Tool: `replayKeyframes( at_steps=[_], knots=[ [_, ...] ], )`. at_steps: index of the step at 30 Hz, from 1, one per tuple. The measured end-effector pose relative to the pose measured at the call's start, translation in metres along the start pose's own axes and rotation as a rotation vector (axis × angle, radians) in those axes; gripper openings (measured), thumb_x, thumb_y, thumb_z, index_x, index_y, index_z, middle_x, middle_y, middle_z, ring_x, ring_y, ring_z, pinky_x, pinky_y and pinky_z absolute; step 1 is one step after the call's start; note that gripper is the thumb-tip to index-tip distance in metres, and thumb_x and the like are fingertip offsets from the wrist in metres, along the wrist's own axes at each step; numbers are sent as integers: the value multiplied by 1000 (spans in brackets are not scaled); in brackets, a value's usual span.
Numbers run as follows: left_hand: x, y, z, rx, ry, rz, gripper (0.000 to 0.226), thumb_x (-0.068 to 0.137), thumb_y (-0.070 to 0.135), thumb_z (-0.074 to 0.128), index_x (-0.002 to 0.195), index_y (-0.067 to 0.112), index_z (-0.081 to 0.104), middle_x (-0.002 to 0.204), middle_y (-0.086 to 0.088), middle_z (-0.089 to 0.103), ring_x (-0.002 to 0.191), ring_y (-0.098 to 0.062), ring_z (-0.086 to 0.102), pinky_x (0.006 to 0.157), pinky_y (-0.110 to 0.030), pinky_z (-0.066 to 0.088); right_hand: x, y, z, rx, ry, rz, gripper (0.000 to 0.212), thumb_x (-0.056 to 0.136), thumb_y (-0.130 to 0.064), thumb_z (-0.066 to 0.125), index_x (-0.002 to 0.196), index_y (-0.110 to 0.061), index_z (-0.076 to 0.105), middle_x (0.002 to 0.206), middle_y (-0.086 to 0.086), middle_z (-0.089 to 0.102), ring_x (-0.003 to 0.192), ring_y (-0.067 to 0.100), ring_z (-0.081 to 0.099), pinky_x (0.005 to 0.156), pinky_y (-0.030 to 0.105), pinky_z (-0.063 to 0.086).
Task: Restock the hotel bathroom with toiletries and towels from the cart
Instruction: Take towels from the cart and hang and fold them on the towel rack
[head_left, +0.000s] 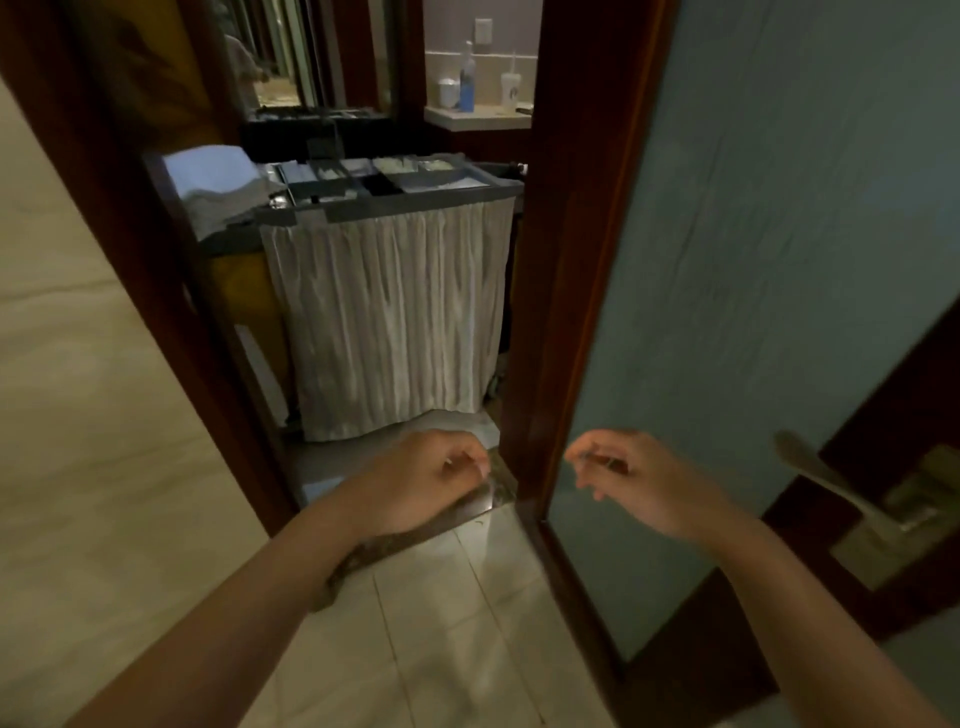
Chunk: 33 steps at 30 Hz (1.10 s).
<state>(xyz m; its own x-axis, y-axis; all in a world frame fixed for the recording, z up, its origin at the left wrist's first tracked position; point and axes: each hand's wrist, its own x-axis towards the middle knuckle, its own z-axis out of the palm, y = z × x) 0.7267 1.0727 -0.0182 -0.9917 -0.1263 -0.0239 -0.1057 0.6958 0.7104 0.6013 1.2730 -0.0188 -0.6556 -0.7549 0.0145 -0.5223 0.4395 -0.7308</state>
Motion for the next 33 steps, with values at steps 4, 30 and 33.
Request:
replayKeyframes(
  at_steps=[4,30,33],
  knots=[
    [31,-28,-34,-51,40,-13,20,93,28,51,105,21,65,97,16,63,92,6,57,74,-5,41,65,-5,-2,-20,-14,-14,24,90,-16,57,77,-35,59,67,-10,65,55,-4,60,63,22,49],
    [339,-213,-233,40,409,-350,18,95,26,48,105,20,61,100,4,64,90,-5,58,78,-20,47,573,-12,10,51,-374,-278,14,94,-22,51,92,-32,60,87,-9,65,81,5,61,71,20,49],
    [356,-243,-259,46,470,-374,12,94,30,48,101,31,58,88,15,59,80,5,55,67,-13,41,621,-24,17,38,-387,-325,16,94,-16,51,103,-15,64,87,-2,66,80,9,62,70,15,48]
  ],
)
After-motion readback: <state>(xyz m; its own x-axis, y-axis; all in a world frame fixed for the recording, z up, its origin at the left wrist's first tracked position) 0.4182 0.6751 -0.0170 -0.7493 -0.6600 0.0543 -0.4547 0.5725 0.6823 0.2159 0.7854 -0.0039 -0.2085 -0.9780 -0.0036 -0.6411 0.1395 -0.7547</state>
